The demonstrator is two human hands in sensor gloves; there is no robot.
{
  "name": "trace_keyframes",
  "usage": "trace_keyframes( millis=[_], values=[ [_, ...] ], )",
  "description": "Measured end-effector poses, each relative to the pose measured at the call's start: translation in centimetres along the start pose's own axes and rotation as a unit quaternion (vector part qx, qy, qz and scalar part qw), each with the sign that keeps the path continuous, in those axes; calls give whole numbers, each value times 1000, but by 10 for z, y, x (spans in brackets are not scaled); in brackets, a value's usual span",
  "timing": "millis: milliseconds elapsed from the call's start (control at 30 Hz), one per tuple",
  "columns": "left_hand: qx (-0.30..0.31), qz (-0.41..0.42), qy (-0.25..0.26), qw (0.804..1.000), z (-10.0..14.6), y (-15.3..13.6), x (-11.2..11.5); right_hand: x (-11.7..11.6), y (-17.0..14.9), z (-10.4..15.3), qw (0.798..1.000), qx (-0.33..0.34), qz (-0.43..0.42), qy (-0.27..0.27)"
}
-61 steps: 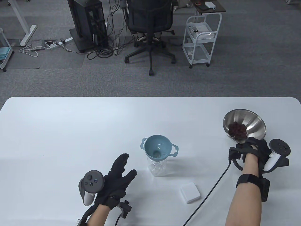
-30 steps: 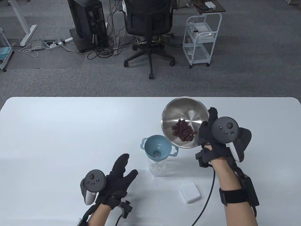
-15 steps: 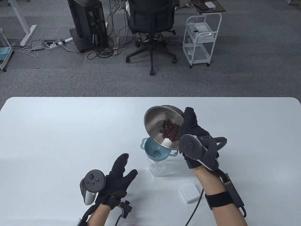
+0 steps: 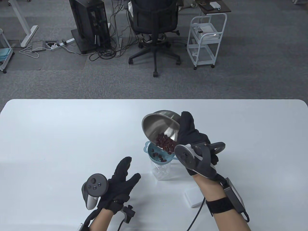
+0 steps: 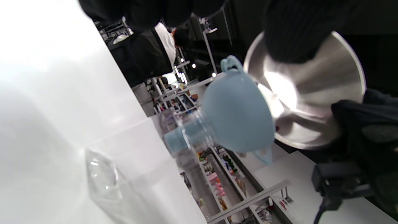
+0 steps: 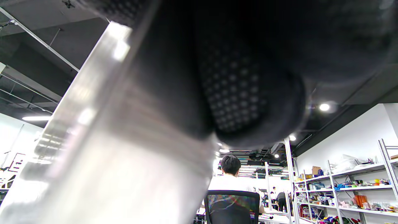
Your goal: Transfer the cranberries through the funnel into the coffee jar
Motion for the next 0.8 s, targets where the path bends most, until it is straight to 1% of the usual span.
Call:
trace_keyframes(
  millis=[233,467,800],
  values=[
    [-1,0,-1,1000,0,0,0,2,6,0,1000,12,16,-6],
    [0,-1,-1,1000,0,0,0,8,27,4,995,71,71,-26],
    [1,0,-1,1000,0,0,0,9,29,2,994,73,69,-30]
  ],
)
Point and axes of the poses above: the tracker on the back of each hand, its own y axis roughly to the thumb side, its own z axis roughly from the fingertips to the wrist, x = y × z, the point moved 4 cm from there along -z, roughly from the wrist to the fingertips, and after that the axes turned 13 degrees about x, right-handed, at the moved point
